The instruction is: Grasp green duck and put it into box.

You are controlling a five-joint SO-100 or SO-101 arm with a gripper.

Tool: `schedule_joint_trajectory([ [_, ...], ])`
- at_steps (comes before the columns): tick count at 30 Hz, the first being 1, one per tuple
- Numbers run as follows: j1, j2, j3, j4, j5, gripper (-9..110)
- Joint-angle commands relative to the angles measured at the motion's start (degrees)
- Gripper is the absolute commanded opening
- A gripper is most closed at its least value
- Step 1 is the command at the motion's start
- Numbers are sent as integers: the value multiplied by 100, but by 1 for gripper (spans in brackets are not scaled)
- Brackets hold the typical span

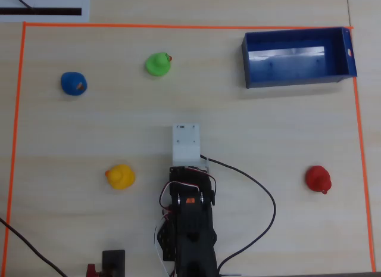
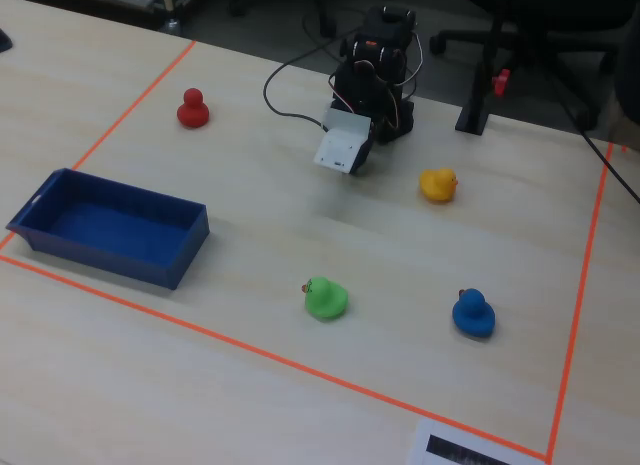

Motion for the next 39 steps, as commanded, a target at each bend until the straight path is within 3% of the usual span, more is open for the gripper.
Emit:
schedule_joint_trajectory([
  [1,18,-9,26,18,18,0],
  [18,-211,-26,26,-439,-53,5],
  [32,-334,-3366,-976,-5186,-185,18],
  [39,-404,-5098,-1380,-7726,-185,38],
])
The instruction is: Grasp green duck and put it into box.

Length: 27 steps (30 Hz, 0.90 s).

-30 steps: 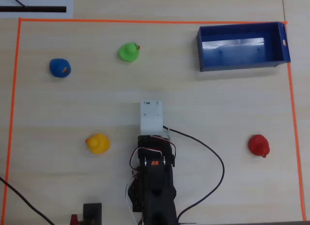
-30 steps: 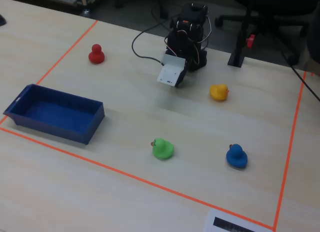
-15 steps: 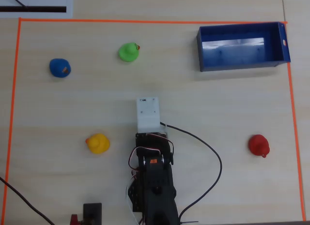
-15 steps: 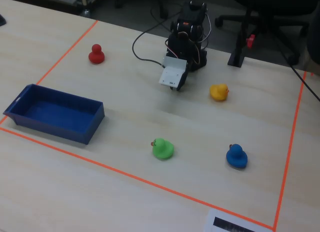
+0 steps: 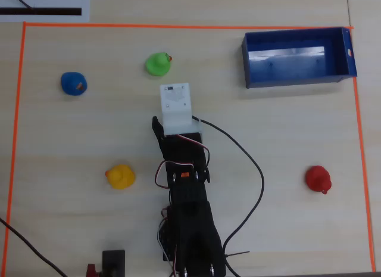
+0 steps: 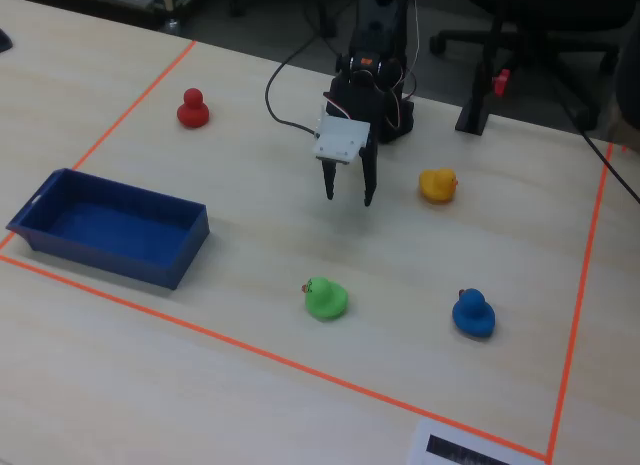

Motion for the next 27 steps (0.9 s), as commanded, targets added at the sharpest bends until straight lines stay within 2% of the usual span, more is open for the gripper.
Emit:
schedule_joint_trajectory([
  [1,9,-1081,-308,-1995,-44,40],
  [4,18,-1907,-413,-2979,18,45],
  [8,9,-3015,-896,-3551,18,48],
  [17,167,-5687,-2549,-5019,176,47],
  [27,492,-7330,-4184,-5423,141,49],
])
